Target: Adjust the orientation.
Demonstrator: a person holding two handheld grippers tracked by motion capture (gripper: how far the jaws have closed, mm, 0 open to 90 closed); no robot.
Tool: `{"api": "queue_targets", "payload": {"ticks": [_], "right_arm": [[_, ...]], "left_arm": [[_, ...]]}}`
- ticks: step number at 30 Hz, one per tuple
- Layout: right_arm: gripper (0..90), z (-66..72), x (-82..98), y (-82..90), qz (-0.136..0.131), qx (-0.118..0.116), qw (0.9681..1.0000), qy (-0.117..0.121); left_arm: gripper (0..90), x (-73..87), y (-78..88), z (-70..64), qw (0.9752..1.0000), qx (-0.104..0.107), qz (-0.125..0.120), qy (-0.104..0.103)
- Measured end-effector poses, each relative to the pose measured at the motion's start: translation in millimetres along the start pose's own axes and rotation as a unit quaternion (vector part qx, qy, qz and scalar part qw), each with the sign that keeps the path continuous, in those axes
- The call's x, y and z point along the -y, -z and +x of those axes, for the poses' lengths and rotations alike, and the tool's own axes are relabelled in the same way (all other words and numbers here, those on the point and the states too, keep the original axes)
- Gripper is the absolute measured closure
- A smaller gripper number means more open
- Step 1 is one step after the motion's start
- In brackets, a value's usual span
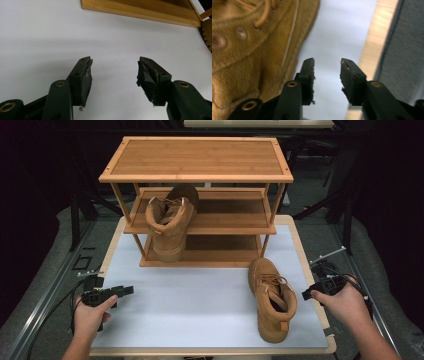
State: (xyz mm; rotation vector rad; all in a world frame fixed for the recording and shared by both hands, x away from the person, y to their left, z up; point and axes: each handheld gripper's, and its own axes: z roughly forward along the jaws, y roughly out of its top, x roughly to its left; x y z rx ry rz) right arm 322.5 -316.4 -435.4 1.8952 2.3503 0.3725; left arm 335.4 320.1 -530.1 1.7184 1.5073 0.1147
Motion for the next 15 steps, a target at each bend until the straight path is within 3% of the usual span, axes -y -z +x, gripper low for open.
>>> {"api": "queue_targets", "payload": {"ticks": [2,5,8,9,10,14,15], "right_arm": [[66.9,3.0,-1.9,5.7,0.007,0.004,0.9999,0.01],[68.2,10.5,-3.4,15.4,-0.01,0.004,0.9998,0.016],[67.6,21.5,-5.2,27.4,-0.023,-0.007,0.9997,-0.004],[68.5,25.2,-6.8,33.4,-0.012,-0.003,0.9999,0.005],[68.9,29.1,-7.4,36.6,-0.026,-0.001,0.9996,0.009],[69.6,39.0,-11.4,49.3,-0.031,-0.008,0.9993,0.02],[69.0,46.2,-13.6,53.2,-0.026,-0.021,0.9991,0.025]], "left_arm": [[44.4,-0.2,0.0,-0.1,1.0,0.0,-0.001,0.0],[44.4,-0.2,-0.3,0.1,1.0,-0.001,0.0,0.0],[44.4,0.0,-0.5,0.3,1.0,0.0,0.001,0.001],[44.4,0.0,-0.5,0.3,1.0,0.0,0.001,0.001],[44.4,0.0,-0.4,0.3,1.0,-0.001,0.001,0.0],[44.4,0.2,0.3,0.3,1.0,-0.001,0.001,0.002],[44.4,0.2,0.1,0.5,1.0,-0.001,0.002,0.002]]}}
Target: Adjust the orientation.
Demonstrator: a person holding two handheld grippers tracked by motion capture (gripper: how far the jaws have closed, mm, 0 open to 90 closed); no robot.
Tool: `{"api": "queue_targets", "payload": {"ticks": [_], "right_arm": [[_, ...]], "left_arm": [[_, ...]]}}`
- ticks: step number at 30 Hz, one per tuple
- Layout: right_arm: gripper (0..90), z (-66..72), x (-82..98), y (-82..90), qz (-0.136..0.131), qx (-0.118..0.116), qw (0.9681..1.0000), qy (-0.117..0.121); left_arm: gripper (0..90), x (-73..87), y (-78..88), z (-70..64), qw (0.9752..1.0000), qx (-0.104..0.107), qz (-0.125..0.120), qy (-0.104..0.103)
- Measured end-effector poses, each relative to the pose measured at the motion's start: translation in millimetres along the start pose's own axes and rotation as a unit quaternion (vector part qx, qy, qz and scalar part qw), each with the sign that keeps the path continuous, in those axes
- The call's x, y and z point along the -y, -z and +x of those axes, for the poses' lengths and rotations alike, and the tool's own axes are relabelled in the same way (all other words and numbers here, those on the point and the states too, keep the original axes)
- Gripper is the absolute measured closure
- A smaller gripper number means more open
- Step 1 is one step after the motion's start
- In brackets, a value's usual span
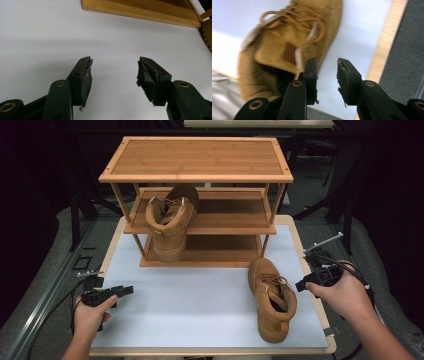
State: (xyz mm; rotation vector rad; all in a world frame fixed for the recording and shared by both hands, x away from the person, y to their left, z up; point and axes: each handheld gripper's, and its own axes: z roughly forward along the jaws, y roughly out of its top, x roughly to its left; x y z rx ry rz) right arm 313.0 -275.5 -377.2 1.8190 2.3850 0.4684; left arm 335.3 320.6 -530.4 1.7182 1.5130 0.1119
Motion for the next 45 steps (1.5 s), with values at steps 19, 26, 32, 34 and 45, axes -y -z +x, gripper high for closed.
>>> {"api": "queue_targets", "payload": {"ticks": [19,26,32,34,45], "right_arm": [[67.7,18.9,0.2,-44.9,0.085,0.002,0.9961,-0.022],[66.3,19.8,-2.3,-53.9,0.117,0.009,0.9925,-0.034],[73.2,20.1,-2.5,-57.3,0.126,0.005,0.9913,-0.039],[73.9,17.2,-1.6,-57.2,0.119,-0.003,0.9921,-0.04],[77.7,11.9,-0.1,-55.9,0.112,-0.03,0.9915,-0.059]], "left_arm": [[44.4,0.6,-2.5,0.5,1.0,-0.004,0.001,-0.001],[44.4,1.0,-3.0,0.6,1.0,-0.004,0.003,0.0],[44.4,1.3,-2.9,1.5,1.0,-0.003,0.003,-0.001],[44.4,1.3,-3.3,1.4,1.0,-0.004,0.003,-0.001],[44.4,1.4,-4.6,0.5,1.0,-0.004,0.005,-0.001]]}}
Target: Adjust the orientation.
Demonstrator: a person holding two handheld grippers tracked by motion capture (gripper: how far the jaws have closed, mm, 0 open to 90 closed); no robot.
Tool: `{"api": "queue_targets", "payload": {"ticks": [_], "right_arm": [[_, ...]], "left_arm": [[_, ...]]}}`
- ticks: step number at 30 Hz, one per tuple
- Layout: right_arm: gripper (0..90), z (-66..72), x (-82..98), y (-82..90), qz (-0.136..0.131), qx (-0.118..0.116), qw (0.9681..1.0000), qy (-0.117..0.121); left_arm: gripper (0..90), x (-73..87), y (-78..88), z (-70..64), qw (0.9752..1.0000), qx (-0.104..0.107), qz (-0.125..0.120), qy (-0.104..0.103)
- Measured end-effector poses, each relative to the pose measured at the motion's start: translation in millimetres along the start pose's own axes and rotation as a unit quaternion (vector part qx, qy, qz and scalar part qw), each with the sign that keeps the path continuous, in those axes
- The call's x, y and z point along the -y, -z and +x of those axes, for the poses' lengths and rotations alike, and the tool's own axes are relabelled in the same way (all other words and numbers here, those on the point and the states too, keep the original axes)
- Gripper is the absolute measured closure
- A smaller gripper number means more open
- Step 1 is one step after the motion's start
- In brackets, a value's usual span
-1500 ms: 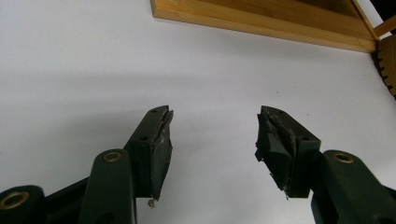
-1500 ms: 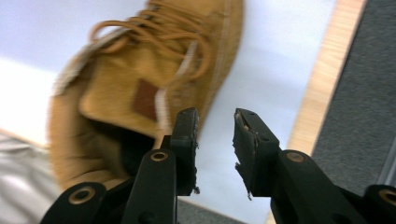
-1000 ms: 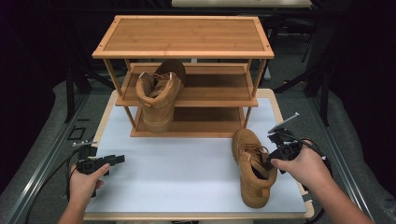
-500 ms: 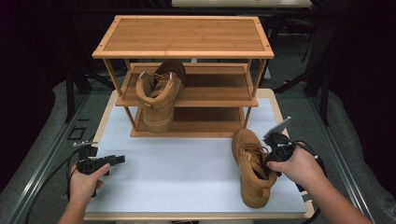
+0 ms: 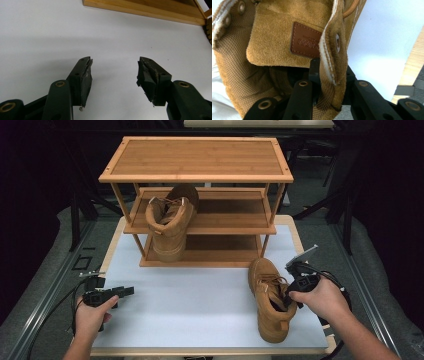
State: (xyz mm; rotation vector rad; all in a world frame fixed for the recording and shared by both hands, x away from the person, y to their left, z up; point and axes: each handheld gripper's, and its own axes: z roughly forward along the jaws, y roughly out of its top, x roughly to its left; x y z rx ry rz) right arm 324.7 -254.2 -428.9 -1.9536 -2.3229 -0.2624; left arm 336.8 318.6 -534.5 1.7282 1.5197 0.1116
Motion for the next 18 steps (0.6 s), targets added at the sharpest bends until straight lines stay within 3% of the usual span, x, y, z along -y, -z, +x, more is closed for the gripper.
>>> {"api": "queue_targets", "payload": {"ticks": [2,7,10,11,14,18], "right_arm": [[78.5,-1.1,-0.2,0.6,-0.001,-0.014,0.9999,-0.008],[79.9,-9.4,2.0,3.5,-0.009,-0.078,0.9963,-0.033],[80.1,-14.6,4.8,6.5,-0.016,-0.111,0.9925,-0.049],[80.2,-16.8,6.3,7.8,-0.016,-0.131,0.9895,-0.059],[80.4,-22.4,10.7,9.5,-0.02,-0.163,0.9842,-0.068],[80.6,-19.3,16.9,10.4,-0.029,-0.184,0.9801,-0.069]], "left_arm": [[44.4,0.1,0.0,-0.1,1.0,-0.001,0.0,0.001],[44.4,0.0,0.5,0.3,1.0,0.0,0.0,0.001],[44.4,-0.3,0.9,0.8,1.0,0.0,-0.002,0.0],[44.4,-0.4,1.0,0.6,1.0,-0.001,-0.002,0.0],[44.4,-0.4,1.2,0.1,1.0,-0.001,-0.001,0.0],[44.4,-0.4,0.6,-0.5,1.0,-0.001,-0.001,0.002]]}}
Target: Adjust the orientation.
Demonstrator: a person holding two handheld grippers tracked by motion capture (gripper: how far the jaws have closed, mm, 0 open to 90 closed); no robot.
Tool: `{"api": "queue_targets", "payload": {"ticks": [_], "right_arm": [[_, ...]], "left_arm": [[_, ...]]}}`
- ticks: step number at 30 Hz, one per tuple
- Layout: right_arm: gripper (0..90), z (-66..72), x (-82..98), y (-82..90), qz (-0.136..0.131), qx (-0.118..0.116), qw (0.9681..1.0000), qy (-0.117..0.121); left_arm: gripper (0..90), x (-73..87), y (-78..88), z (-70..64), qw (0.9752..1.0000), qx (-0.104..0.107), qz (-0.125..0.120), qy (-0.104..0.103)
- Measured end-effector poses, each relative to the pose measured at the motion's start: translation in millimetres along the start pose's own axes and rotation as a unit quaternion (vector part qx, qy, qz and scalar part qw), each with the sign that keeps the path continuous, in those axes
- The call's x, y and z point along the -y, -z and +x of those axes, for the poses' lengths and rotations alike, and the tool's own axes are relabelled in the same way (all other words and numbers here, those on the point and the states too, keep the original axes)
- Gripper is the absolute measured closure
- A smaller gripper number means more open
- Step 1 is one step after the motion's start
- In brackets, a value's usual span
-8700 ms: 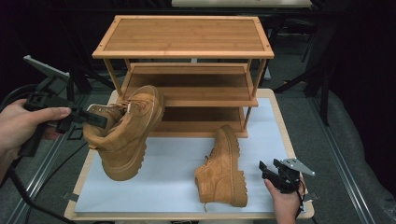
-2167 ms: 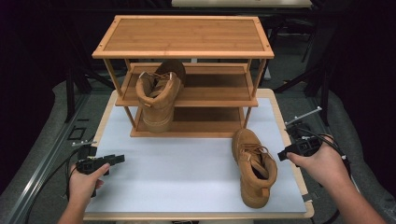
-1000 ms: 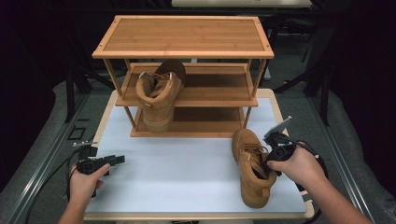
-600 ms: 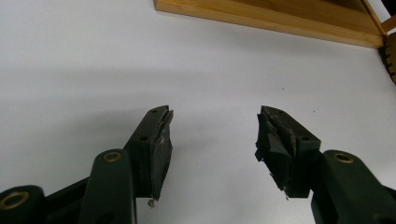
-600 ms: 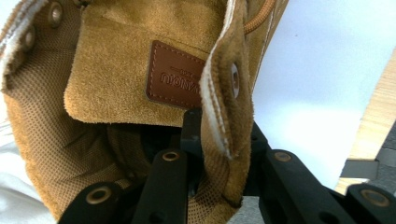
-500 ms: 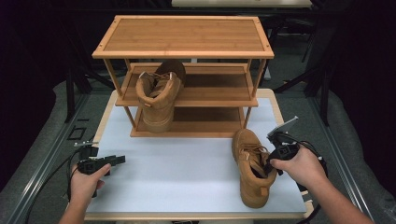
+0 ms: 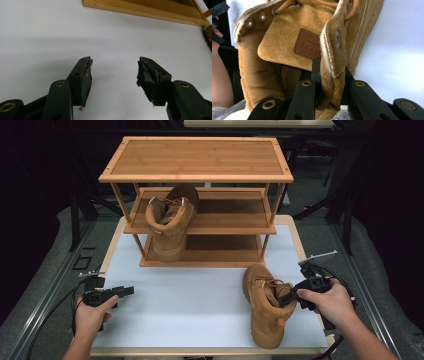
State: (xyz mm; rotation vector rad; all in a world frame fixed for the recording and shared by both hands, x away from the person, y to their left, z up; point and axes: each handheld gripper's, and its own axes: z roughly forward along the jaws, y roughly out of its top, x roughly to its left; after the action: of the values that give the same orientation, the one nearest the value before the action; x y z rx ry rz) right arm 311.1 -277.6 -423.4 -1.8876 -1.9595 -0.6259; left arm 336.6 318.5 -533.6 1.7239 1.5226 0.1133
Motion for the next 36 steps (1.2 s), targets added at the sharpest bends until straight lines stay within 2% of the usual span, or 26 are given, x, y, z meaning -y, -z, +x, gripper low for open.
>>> {"api": "queue_targets", "payload": {"ticks": [3,5,10,14,15,21,22,24,26,27,28,29,34,35,36], "right_arm": [[80.6,4.6,2.7,1.4,0.001,0.005,0.9999,0.01],[80.8,12.0,5.2,2.6,-0.012,0.005,0.9998,0.016],[81.0,19.1,5.6,8.7,-0.015,-0.005,0.9997,0.02],[81.0,30.3,3.5,18.8,-0.021,-0.016,0.9995,0.019],[81.0,33.0,2.3,22.6,-0.012,-0.015,0.9996,0.023],[81.0,54.6,0.1,39.1,-0.023,-0.014,0.9993,0.026],[81.0,54.6,0.1,39.1,-0.023,-0.014,0.9993,0.026],[81.1,67.1,-0.4,52.8,-0.024,-0.022,0.9991,0.029],[81.1,71.2,-0.1,57.6,-0.029,-0.024,0.9987,0.035],[81.1,82.6,0.6,70.4,-0.035,-0.03,0.9981,0.04],[81.1,82.6,0.6,70.4,-0.035,-0.03,0.9981,0.04],[81.1,92.6,1.1,81.3,-0.045,-0.035,0.9972,0.049],[81.2,109.4,-1.3,102.1,-0.068,-0.057,0.9939,0.066],[81.2,111.9,-2.9,106.9,-0.06,-0.059,0.9938,0.073],[81.2,114.9,-3.8,108.0,-0.076,-0.065,0.9923,0.073]], "left_arm": [[44.4,0.0,-0.2,-0.4,1.0,0.0,0.001,-0.001],[44.4,0.1,-0.2,-0.7,1.0,0.0,0.001,-0.002],[44.4,0.2,-0.2,-0.4,1.0,0.001,0.001,-0.001],[44.4,0.5,-0.6,-0.5,1.0,0.0,0.003,-0.003],[44.4,0.5,-0.6,-0.5,1.0,0.001,0.003,-0.003],[44.4,0.6,-0.7,-0.4,1.0,0.001,0.002,-0.002],[44.4,0.6,-0.7,-0.4,1.0,0.001,0.002,-0.002],[44.4,0.6,-1.1,-0.6,1.0,0.002,0.003,-0.002],[44.4,0.6,-1.0,-0.6,1.0,0.002,0.003,-0.002],[44.4,0.4,-0.8,-0.6,1.0,0.002,0.003,-0.002],[44.4,0.4,-0.8,-0.6,1.0,0.002,0.003,-0.002],[44.4,0.3,-0.6,-0.6,1.0,0.002,0.002,-0.003],[44.4,0.3,-0.1,-0.7,1.0,0.003,0.002,-0.003],[44.4,0.3,0.0,-0.7,1.0,0.003,0.001,-0.002],[44.4,0.3,0.0,-0.6,1.0,0.004,0.0,-0.001]]}}
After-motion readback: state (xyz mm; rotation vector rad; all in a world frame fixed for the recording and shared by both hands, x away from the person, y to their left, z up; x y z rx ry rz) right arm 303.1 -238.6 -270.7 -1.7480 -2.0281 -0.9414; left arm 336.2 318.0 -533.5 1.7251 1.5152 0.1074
